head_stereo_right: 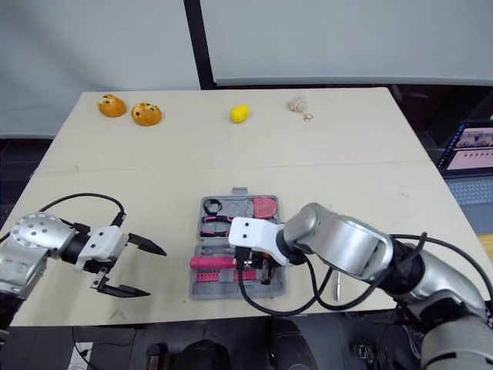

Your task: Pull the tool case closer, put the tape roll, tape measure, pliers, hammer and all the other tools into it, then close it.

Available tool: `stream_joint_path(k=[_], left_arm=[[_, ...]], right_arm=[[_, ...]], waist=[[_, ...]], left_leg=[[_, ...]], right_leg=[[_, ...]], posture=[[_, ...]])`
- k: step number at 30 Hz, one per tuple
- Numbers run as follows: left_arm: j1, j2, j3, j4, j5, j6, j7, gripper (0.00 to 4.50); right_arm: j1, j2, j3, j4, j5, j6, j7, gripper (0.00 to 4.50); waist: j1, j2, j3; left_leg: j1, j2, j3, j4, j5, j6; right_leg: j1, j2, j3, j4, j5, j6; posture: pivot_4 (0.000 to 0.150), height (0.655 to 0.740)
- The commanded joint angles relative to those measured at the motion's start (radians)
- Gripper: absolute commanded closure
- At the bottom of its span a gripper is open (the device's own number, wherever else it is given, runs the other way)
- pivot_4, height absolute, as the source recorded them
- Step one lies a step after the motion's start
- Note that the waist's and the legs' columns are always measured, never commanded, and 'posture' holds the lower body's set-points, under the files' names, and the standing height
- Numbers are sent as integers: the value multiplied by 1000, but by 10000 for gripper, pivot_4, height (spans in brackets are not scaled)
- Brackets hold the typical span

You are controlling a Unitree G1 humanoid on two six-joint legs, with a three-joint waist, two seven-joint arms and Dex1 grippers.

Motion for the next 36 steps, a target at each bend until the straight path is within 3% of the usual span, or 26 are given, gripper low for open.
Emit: stream_joint_path(k=[1, 10, 33, 36], left_arm=[[-15, -6, 4, 2, 4, -11, -31, 0], [-21, -21, 8, -6, 9, 3, -22, 0], [-32, -36, 14, -27, 8, 37, -11, 0], [-40, -43, 17, -30, 5, 44, -3, 0]], right_arm=[[-24, -7, 44, 32, -55, -76, 39, 44348], [-33, 12, 115, 109, -171, -167, 85, 44348], [10, 89, 118, 149, -273, -198, 122, 44348], [23, 67, 85, 119, -271, -205, 127, 32329]], waist=[[-1, 0, 0], [-1, 0, 0], [-1, 0, 0], [0, 0, 0]], left_leg=[[0, 0, 0, 0, 0, 0], [0, 0, 1, 1, 0, 0], [0, 1, 1, 2, 0, 0], [0, 1, 1, 2, 0, 0]], right_leg=[[0, 0, 0, 0, 0, 0], [0, 0, 0, 1, 0, 0], [0, 1, 0, 2, 1, 0], [0, 0, 0, 2, 1, 0]], posture=[[1500, 7370], [1500, 7370], [1500, 7370], [1500, 7370]])
